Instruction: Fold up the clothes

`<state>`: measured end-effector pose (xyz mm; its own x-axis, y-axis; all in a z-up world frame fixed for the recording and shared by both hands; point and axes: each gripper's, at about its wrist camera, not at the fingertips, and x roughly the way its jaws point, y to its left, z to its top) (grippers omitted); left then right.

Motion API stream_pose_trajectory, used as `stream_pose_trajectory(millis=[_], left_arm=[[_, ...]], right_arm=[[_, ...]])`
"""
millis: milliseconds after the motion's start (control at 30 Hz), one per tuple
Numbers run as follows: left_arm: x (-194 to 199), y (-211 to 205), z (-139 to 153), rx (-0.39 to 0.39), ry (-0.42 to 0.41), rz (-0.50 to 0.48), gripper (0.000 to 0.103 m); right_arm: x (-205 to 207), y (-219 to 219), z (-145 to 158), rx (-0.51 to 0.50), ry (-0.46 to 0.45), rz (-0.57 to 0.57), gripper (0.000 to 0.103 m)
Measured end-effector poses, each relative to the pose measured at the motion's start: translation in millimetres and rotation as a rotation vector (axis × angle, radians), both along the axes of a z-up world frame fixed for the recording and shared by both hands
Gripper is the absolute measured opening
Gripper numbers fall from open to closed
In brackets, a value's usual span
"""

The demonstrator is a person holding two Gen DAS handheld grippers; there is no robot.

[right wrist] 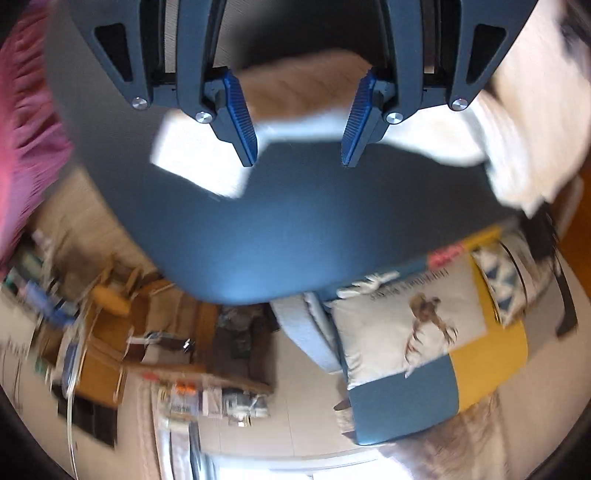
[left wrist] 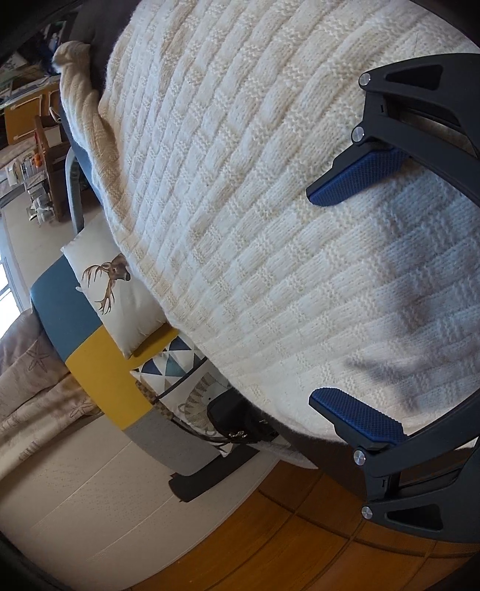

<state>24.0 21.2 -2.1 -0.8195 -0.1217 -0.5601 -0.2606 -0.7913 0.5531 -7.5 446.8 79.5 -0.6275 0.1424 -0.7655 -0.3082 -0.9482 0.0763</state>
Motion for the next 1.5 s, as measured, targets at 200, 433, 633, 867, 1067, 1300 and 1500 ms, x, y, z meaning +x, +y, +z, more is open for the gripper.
stream_pose_trajectory(millis=[200, 433, 633, 867, 1067, 1300, 1500], left_arm=[[2, 1, 0, 0.001, 0.006, -0.001, 0.101], [2, 0, 0, 0.002, 0.006, 0.000, 0.101], [0, -1, 0, 0.013, -0.004, 0.000, 0.101], [-2, -3, -1, 0.027, -0.015, -0.001, 0.101], [-3, -6, -1, 0.036, -0.022, -0.003, 0.101], [-14, 10, 20, 0.047, -0.040, -0.005, 0.101], [-37, 74, 72, 0.157, 0.074, -0.059, 0.101]], right_arm=[[28, -1, -27, 0.068, -0.051, 0.060, 0.048], [-38, -34, -38, 0.095, -0.106, 0.211, 0.048], [-103, -44, -56, 0.114, -0.225, 0.172, 0.055], [-113, -29, -57, 0.112, -0.354, 0.231, 0.058], [-81, 5, -58, 0.099, -0.614, 0.327, 0.058], [-39, 30, -24, 0.080, -0.420, 0.231, 0.058], [32, 72, 0, 0.095, -0.172, -0.074, 0.058]])
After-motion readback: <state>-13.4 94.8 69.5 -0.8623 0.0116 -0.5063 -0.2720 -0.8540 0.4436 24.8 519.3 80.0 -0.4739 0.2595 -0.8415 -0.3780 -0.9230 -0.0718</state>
